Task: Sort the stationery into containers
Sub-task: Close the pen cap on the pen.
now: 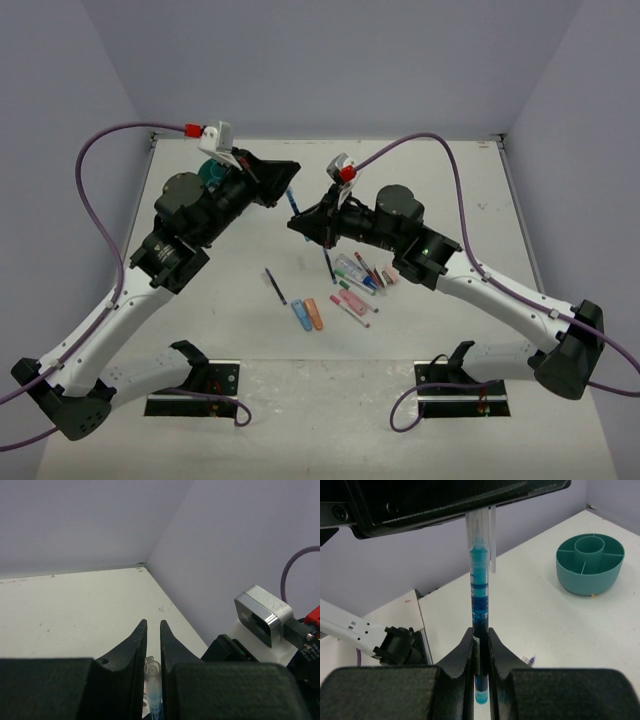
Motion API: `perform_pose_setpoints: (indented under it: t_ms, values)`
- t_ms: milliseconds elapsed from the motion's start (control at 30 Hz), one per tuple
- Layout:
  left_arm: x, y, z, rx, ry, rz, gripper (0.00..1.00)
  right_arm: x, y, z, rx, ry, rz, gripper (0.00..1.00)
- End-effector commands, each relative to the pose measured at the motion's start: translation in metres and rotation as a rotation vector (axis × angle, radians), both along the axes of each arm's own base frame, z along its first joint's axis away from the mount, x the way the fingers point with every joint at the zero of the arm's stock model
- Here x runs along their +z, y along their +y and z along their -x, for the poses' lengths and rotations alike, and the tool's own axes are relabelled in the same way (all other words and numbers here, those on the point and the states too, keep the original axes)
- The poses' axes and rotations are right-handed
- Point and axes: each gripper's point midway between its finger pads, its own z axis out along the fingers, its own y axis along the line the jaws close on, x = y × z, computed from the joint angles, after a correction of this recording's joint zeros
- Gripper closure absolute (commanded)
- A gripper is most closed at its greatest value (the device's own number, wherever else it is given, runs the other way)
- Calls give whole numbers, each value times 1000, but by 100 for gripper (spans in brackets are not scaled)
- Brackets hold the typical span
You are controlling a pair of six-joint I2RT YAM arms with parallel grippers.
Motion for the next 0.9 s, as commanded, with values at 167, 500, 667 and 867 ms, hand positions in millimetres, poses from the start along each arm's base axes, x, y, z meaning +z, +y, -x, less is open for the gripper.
perform_pose_setpoints:
  t_ms: [167, 500, 667, 867]
  values:
    - [-73, -13, 11, -70, 201, 1, 100, 143, -8, -19, -94, -196, -340, 100]
    - [-108, -24, 24, -147, 232, 6, 100, 214, -18, -42, -132, -245, -414, 100]
    - [-117, -27, 36, -187, 226, 9, 100, 217, -9, -55, -123, -253, -376, 100]
    - [-49, 10, 34, -43, 57, -67, 100, 110, 8, -12, 136, -206, -204, 100]
